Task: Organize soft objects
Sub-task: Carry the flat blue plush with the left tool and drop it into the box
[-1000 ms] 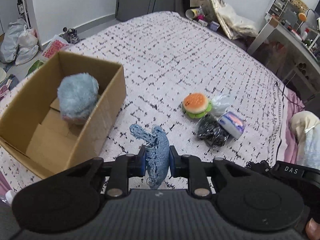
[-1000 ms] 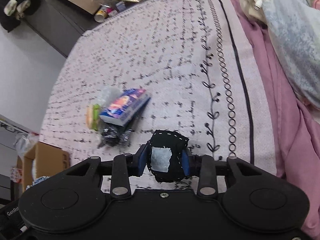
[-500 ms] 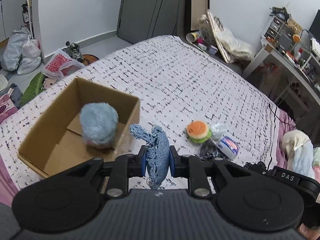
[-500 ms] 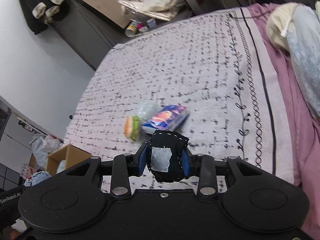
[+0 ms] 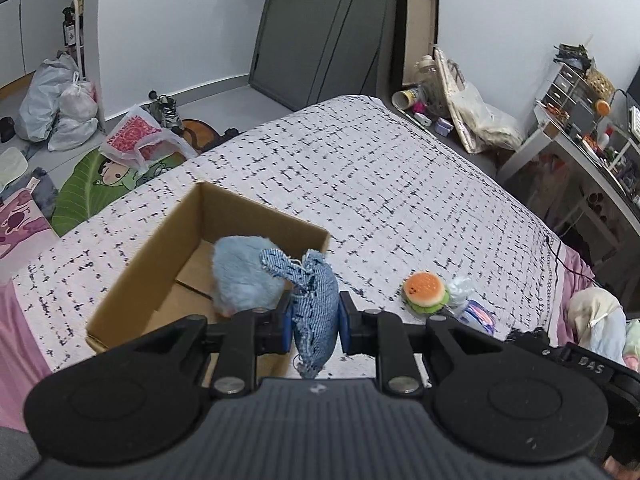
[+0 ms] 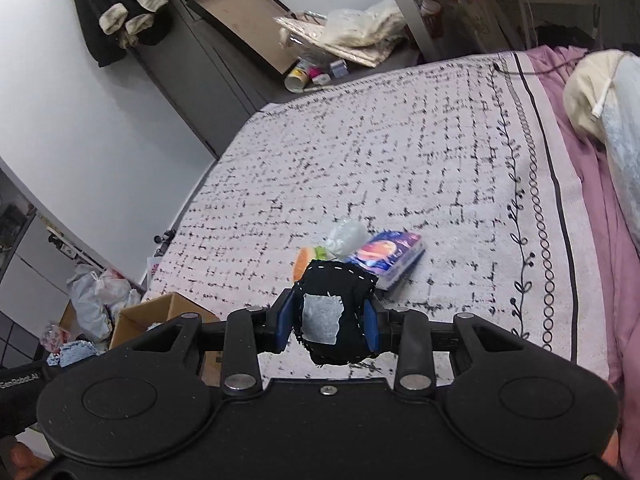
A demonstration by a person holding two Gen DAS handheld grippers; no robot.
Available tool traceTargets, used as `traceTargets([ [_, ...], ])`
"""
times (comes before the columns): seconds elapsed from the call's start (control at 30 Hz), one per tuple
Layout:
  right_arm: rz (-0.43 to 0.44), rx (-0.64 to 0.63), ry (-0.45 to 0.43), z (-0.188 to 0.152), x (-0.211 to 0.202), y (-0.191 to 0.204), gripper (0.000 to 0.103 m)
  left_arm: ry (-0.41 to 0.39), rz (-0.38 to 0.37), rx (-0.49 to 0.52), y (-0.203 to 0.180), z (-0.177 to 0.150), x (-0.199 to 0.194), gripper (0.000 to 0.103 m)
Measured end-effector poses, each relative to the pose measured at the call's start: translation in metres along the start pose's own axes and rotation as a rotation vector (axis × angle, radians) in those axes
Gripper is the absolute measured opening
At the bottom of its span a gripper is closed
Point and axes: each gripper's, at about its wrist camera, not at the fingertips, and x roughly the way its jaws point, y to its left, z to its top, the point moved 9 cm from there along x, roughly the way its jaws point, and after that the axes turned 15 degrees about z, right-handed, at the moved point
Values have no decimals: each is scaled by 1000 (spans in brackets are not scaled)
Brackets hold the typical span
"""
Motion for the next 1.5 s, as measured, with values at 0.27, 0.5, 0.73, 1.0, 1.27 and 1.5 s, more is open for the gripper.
traceTargets([
  [0.27, 7, -65, -23, -3, 6, 19, 35, 8, 18, -28, 24, 7, 15, 21],
  [0.5, -4, -109, -23, -6, 17, 30, 35, 22, 31, -64, 41, 12, 33, 21],
  [0.73, -4, -143, -40, -8, 23, 43, 35, 41, 43, -97, 53, 11, 58, 21],
  [1.0, 3, -175, -36, -11, 39, 62, 35, 50, 72, -107, 70, 4, 87, 21],
  [1.27, 36, -199, -14, -18, 61, 92, 35, 85, 86, -122, 81, -4, 114, 21],
  [1.5, 72, -192, 10, -27, 80, 117, 35, 81, 77, -144, 87, -2, 119, 30],
])
